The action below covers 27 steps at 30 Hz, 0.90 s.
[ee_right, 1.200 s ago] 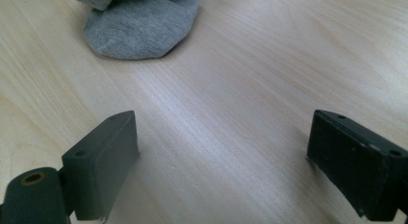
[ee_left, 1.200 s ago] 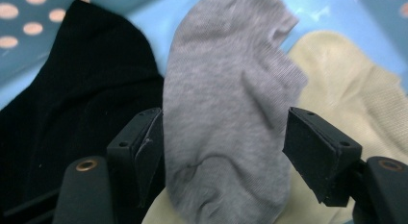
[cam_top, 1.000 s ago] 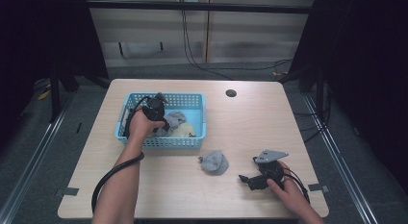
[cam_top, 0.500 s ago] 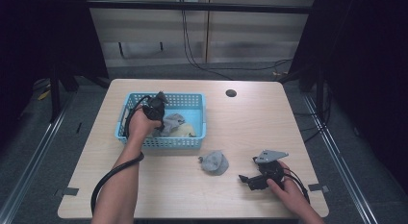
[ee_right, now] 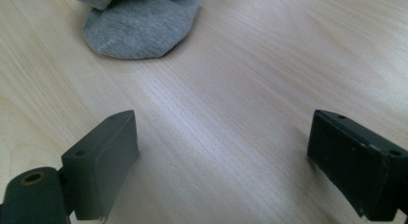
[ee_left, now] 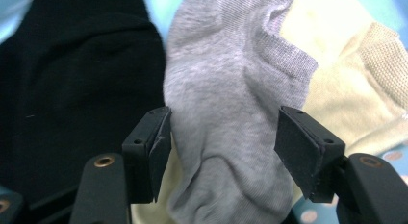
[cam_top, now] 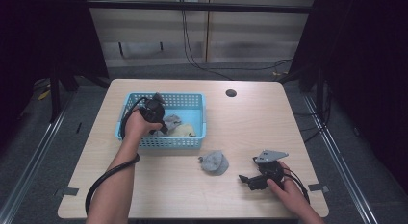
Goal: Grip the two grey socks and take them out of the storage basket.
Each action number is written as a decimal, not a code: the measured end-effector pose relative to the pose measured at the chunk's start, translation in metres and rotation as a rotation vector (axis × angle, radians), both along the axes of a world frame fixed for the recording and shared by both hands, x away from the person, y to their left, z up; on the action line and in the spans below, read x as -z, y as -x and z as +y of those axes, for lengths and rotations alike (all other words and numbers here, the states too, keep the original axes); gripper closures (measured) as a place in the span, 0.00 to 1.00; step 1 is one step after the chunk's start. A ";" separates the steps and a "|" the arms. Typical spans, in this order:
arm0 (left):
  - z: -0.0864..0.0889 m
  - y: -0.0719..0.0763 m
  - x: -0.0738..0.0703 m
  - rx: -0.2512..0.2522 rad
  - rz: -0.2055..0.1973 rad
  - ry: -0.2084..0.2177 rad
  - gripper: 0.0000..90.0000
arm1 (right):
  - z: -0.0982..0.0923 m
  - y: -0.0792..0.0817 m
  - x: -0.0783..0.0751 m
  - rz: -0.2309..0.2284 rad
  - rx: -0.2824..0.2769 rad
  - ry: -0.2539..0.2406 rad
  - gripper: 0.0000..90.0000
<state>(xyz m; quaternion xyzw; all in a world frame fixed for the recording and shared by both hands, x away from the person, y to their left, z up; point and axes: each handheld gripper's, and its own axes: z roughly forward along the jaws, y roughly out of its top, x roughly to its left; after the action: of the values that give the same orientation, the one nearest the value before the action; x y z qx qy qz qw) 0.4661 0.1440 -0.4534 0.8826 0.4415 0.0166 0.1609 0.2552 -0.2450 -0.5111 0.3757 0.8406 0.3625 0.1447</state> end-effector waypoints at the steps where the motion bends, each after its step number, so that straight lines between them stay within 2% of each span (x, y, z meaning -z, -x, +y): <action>1: -0.001 0.000 0.001 0.000 0.009 0.006 0.43 | 0.000 0.000 0.000 0.000 0.000 0.000 0.11; 4: -0.003 0.001 0.007 -0.003 0.035 0.000 0.54 | 0.000 0.000 0.000 0.000 0.000 0.000 0.11; 7: -0.003 0.001 0.008 0.003 0.070 -0.021 0.79 | 0.000 0.000 0.000 0.001 0.000 -0.001 0.11; 9: -0.004 0.000 0.006 -0.011 0.092 -0.017 0.86 | 0.000 0.000 0.000 0.001 0.000 0.000 0.11; 14: -0.006 0.000 -0.007 0.003 0.086 -0.016 0.90 | 0.000 0.000 0.000 0.000 0.000 0.000 0.11; 22: -0.007 0.001 -0.036 0.028 0.044 0.031 0.90 | 0.000 0.000 0.000 0.000 0.002 -0.002 0.11; 27: -0.008 0.003 -0.054 0.044 0.020 0.033 0.90 | 0.000 0.000 0.000 0.000 0.002 -0.002 0.11</action>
<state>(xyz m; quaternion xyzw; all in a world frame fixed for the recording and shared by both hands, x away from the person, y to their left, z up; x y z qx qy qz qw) 0.4632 0.1360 -0.3995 0.8895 0.4236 -0.0030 0.1714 0.2552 -0.2448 -0.5111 0.3769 0.8397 0.3632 0.1446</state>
